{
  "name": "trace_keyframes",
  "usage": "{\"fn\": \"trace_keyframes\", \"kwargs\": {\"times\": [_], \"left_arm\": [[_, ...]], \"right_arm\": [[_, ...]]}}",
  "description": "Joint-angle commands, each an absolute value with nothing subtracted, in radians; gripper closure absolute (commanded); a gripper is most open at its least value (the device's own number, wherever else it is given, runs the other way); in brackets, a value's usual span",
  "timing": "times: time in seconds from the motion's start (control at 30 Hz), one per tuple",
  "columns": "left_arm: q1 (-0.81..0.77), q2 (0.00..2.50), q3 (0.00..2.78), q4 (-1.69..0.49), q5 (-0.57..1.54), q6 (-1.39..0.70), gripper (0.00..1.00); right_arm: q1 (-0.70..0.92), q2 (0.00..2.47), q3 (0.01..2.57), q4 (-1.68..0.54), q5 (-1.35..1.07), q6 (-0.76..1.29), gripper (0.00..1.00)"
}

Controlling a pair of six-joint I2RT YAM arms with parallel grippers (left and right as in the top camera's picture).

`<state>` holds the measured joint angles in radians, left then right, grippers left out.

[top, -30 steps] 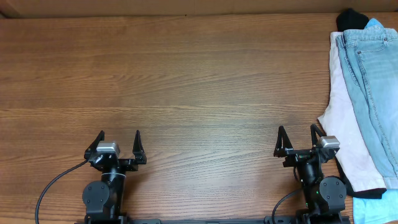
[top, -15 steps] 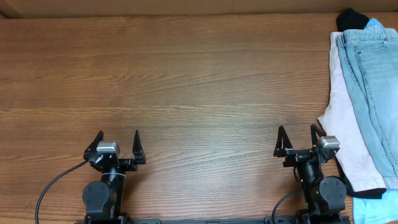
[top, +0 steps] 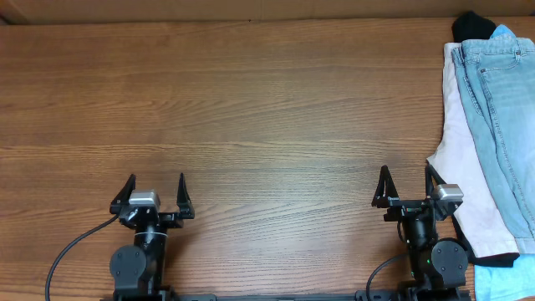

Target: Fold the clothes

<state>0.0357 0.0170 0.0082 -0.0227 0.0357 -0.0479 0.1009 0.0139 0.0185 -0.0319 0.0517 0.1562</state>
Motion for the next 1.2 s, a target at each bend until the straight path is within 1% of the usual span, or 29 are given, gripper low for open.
{"fn": "trace_keyframes", "kwargs": {"times": [0.0, 0.07, 0.17, 0.23, 0.33, 0.43, 0.5, 0.57, 0.67, 0.73, 0.83, 0.97, 1.17], "left_arm": [[0.046, 0.006, 0.006, 0.063, 0.104, -0.022, 0.0], [0.046, 0.007, 0.018, 0.096, 0.139, -0.022, 0.0], [0.046, 0.029, 0.061, 0.086, 0.161, -0.022, 0.0], [0.046, 0.072, 0.104, 0.079, 0.18, -0.009, 0.0], [0.046, 0.181, 0.196, 0.078, 0.216, 0.038, 0.0], [0.046, 0.349, 0.335, 0.04, 0.248, 0.081, 0.0], [0.046, 0.537, 0.5, -0.041, 0.264, 0.094, 0.0], [0.046, 0.671, 0.63, -0.122, 0.264, 0.099, 0.0], [0.046, 0.882, 0.862, -0.299, 0.264, 0.105, 0.0], [0.046, 0.998, 0.997, -0.407, 0.264, 0.105, 0.0], [0.046, 1.172, 1.196, -0.555, 0.264, 0.105, 0.0], [0.046, 1.317, 1.318, -0.593, 0.261, 0.105, 0.0], [0.046, 1.448, 1.324, -0.575, 0.262, 0.097, 0.0]], "right_arm": [[0.105, 0.007, 0.045, -0.035, 0.066, 0.15, 0.0], [0.105, 0.013, 0.095, -0.036, 0.082, 0.149, 0.0], [0.102, 0.045, 0.179, -0.063, 0.131, 0.145, 0.0], [0.102, 0.094, 0.263, -0.108, 0.139, 0.1, 0.0], [0.102, 0.197, 0.4, -0.197, 0.142, 0.063, 0.0], [0.102, 0.337, 0.554, -0.288, 0.147, 0.031, 0.0], [0.102, 0.466, 0.688, -0.349, 0.157, 0.028, 0.0], [0.102, 0.55, 0.776, -0.387, 0.158, 0.028, 0.0], [0.101, 0.701, 0.933, -0.466, 0.169, 0.028, 0.0], [0.098, 0.778, 1.01, -0.519, 0.176, 0.028, 0.0], [0.076, 0.934, 1.161, -0.657, 0.175, 0.029, 0.0], [0.041, 1.114, 1.303, -0.793, 0.141, 0.029, 0.0], [0.032, 1.32, 1.324, -0.736, 0.155, 0.028, 0.0]]}}
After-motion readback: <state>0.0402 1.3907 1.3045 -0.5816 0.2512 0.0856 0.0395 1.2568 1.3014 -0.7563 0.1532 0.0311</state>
